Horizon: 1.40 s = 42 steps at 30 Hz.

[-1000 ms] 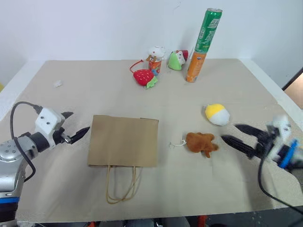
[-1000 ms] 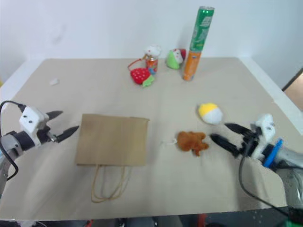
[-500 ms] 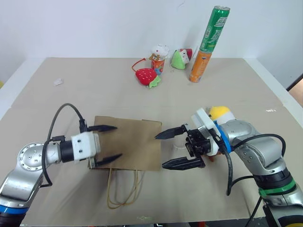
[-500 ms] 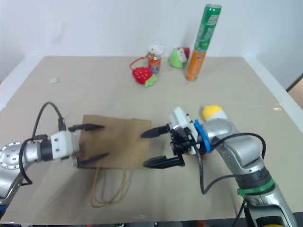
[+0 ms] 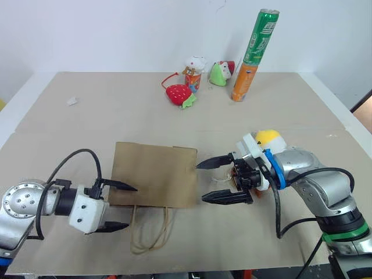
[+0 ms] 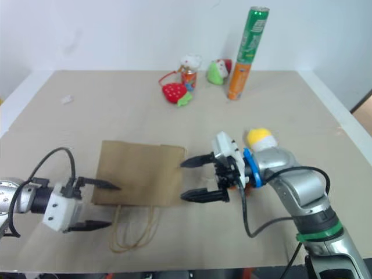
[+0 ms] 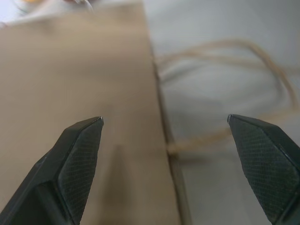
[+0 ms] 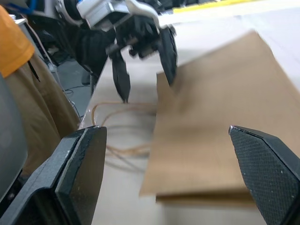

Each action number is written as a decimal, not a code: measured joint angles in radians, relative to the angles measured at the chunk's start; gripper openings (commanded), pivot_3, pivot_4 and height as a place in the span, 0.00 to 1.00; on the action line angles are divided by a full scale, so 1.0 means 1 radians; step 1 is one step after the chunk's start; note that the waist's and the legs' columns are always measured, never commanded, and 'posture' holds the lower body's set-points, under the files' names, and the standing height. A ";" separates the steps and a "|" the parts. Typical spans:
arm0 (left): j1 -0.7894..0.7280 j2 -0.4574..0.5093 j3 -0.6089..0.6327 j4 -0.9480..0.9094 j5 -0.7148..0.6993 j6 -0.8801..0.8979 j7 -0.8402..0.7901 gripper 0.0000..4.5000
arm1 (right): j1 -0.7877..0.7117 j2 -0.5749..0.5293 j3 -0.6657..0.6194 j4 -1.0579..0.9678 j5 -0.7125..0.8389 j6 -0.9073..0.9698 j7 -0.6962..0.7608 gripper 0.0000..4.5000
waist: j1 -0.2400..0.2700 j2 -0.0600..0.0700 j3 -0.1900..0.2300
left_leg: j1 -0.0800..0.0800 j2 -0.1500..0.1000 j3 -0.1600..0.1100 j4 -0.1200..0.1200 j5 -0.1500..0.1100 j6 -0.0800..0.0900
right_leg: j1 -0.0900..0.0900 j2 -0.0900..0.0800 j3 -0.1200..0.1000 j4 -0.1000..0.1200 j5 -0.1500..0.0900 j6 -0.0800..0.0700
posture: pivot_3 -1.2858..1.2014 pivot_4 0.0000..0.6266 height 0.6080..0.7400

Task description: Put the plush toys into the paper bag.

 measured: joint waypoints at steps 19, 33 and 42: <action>-0.096 -0.083 -0.175 0.009 0.012 -0.127 -0.022 0.74 | 0.043 -0.016 -0.033 -0.034 -0.017 -0.020 -0.039 1.00 | 0.000 0.000 0.000 | 0.000 0.001 0.001 0.001 0.000 0.000 | 0.000 0.004 0.001 0.000 0.003 0.005 | 0.52 0.24 1.00; -0.247 -0.170 -0.171 -0.048 -0.164 0.190 0.145 0.00 | 0.061 -0.017 -0.032 -0.029 -0.050 -0.046 -0.034 1.00 | 0.002 0.000 0.000 | -0.002 0.002 -0.003 0.009 0.000 0.000 | 0.002 0.007 -0.001 0.002 0.005 0.008 | 0.52 0.24 1.00; -0.390 -0.285 -0.114 -0.028 -0.246 0.451 0.336 0.00 | 0.078 -0.017 -0.037 -0.021 -0.060 -0.051 -0.051 1.00 | 0.000 0.000 0.000 | -0.002 0.001 -0.002 0.012 0.000 0.000 | 0.003 0.007 0.001 0.002 0.006 0.009 | 0.52 0.24 1.00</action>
